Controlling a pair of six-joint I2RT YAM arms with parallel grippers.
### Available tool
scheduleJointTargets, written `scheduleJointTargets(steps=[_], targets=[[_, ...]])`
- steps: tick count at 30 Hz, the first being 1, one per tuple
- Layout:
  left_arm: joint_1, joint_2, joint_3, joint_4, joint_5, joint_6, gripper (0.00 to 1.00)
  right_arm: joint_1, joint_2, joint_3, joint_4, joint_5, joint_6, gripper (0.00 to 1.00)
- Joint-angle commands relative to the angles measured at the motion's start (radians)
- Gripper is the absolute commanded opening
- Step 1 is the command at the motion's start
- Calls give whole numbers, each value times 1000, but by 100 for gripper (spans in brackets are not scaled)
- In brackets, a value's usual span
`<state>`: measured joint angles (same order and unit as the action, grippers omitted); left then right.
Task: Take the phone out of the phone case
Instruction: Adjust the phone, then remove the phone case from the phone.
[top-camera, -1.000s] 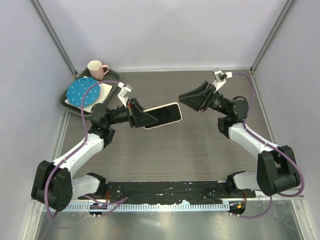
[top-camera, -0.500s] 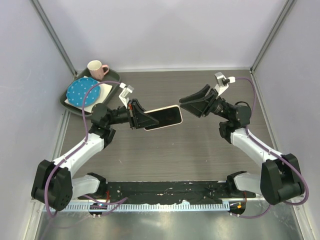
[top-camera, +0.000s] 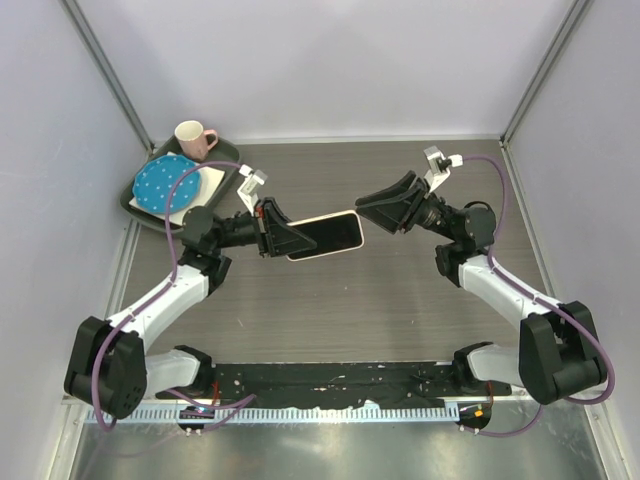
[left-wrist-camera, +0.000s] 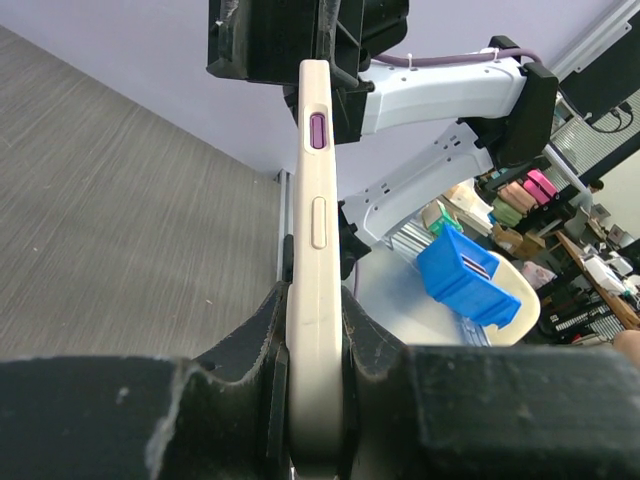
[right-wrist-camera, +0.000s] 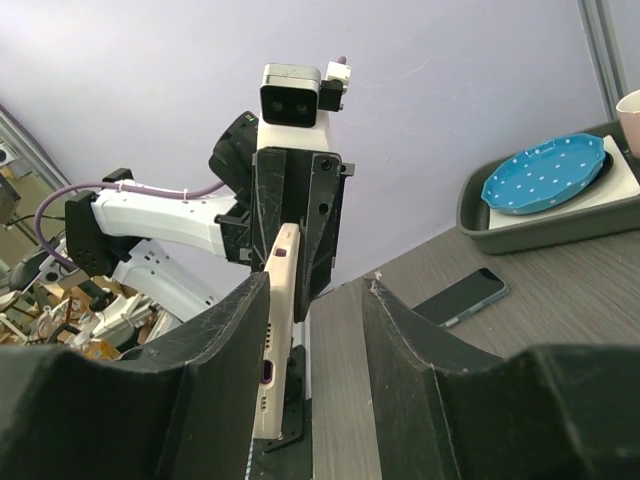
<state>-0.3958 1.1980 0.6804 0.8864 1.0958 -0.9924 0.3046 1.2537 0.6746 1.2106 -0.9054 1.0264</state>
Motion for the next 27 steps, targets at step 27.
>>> scheduleJointTargets(steps=[27], targets=[[5,0,38,129,-11,-8,0,37,1,6,179,-39,129,43]])
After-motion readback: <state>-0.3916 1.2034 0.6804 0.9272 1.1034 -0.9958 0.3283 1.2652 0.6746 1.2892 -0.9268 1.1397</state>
